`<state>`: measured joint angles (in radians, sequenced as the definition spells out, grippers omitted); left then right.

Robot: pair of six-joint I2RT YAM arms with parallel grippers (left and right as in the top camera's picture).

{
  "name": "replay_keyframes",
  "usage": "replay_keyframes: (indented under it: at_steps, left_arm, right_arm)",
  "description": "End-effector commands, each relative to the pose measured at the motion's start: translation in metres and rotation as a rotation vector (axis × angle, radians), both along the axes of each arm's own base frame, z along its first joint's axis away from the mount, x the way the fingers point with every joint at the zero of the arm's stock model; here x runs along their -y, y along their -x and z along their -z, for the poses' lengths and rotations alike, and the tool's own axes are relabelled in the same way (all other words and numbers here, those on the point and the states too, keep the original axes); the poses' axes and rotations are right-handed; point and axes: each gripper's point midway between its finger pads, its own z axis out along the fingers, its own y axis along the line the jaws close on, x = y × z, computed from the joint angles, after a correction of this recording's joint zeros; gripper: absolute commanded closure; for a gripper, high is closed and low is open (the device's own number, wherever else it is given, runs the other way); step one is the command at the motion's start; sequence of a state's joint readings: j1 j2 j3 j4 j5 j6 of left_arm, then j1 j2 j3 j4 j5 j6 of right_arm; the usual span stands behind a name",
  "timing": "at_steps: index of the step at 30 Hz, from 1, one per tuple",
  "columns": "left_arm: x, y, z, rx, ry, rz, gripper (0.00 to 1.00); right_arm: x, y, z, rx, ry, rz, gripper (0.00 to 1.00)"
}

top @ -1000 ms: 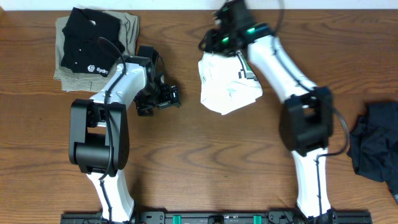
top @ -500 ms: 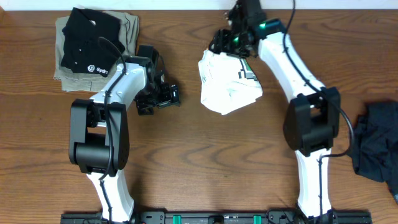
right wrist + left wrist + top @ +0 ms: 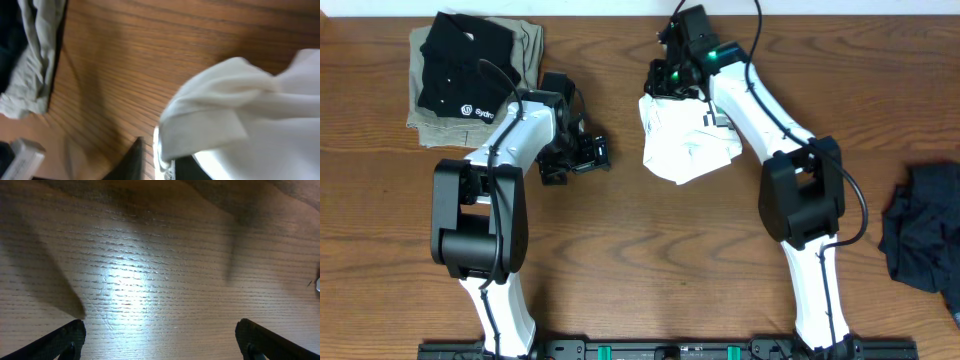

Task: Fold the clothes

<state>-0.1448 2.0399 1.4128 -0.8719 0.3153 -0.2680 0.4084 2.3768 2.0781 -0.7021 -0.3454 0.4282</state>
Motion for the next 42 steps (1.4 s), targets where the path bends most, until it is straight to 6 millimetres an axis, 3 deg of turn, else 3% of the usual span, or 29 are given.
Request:
replay_keyframes:
  at_steps: [1,13,14,16,22,25,30,34,38,42]
  left_arm:
    - [-0.001,0.001,-0.006,0.009,0.007,-0.002,0.03]
    - [-0.001,0.001,-0.006,0.009,0.007,-0.002,0.03]
    - [-0.001,0.001,-0.006,0.009,0.007,-0.002,0.03]
    - [-0.001,0.001,-0.006,0.008,0.007,-0.002,0.03]
    - [-0.001,0.001,-0.006,0.008,0.007,-0.002,0.03]
    - [-0.001,0.002,-0.006,0.005,0.006,-0.002,0.03]
    - [-0.001,0.003,-0.006,0.003,0.006,0.001,0.03]
    - [-0.001,0.0,-0.006,0.012,0.007,0.001,0.02]
    - [-0.001,0.0,-0.006,0.016,0.008,0.001,0.03]
    - [-0.001,0.003,-0.006,0.003,0.006,0.001,0.03]
  right_arm:
    - [-0.02,0.009,0.014,-0.007,0.009,-0.032,0.98]
    - [-0.076,0.023,-0.002,0.061,-0.073,-0.122,0.99]
    - [-0.077,0.023,-0.002,0.063,-0.074,-0.122,0.96]
    - [-0.078,0.024,-0.004,0.059,-0.085,-0.131,0.74]
    - [-0.087,0.03,-0.024,0.032,-0.221,-0.208,0.78]
    - [-0.075,0.019,-0.044,0.063,-0.241,-0.189,0.82]
    - [-0.052,-0.001,-0.103,0.164,-0.307,-0.169,0.85]
    - [-0.053,0.006,-0.136,0.179,-0.397,-0.233,0.83]
    - [-0.056,0.012,-0.138,0.162,-0.419,-0.256,0.82]
    - [-0.022,-0.024,-0.116,0.187,-0.256,-0.009,0.88]
